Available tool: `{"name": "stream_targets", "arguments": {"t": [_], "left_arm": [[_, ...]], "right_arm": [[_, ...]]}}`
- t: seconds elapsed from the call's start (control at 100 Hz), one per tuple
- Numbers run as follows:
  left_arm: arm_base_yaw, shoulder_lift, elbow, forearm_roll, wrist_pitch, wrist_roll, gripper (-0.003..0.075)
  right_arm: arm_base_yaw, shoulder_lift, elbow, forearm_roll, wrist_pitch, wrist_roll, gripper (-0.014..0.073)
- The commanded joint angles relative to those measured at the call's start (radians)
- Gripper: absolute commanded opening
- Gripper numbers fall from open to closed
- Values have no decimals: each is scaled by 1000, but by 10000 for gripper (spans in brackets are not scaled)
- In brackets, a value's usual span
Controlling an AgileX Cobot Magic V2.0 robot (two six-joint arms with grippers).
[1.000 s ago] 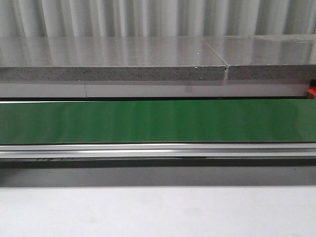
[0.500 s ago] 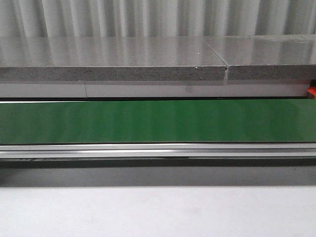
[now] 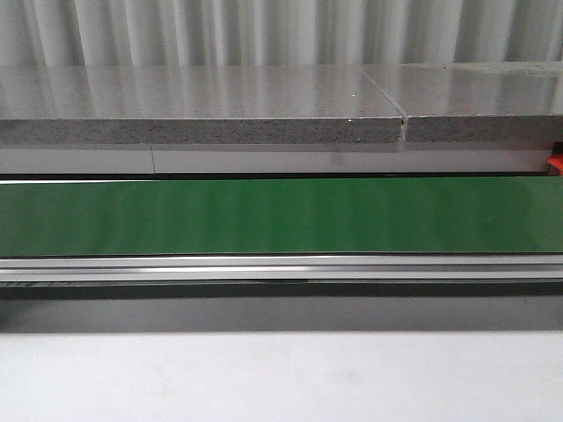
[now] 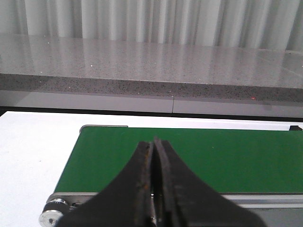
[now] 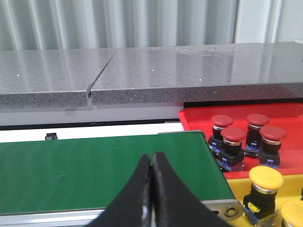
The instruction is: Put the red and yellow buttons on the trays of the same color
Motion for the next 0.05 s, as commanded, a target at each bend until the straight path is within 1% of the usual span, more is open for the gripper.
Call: {"name": "stream_targets", "arguments": {"t": [0.0, 0.04], "left_arm": [[1, -40, 52, 0, -76, -10, -21], [1, -40, 52, 0, -76, -10, -21]], "right_arm": [[-6, -10, -17, -10, -78, -1, -69], [-6, -10, -17, -10, -78, -1, -69]]}}
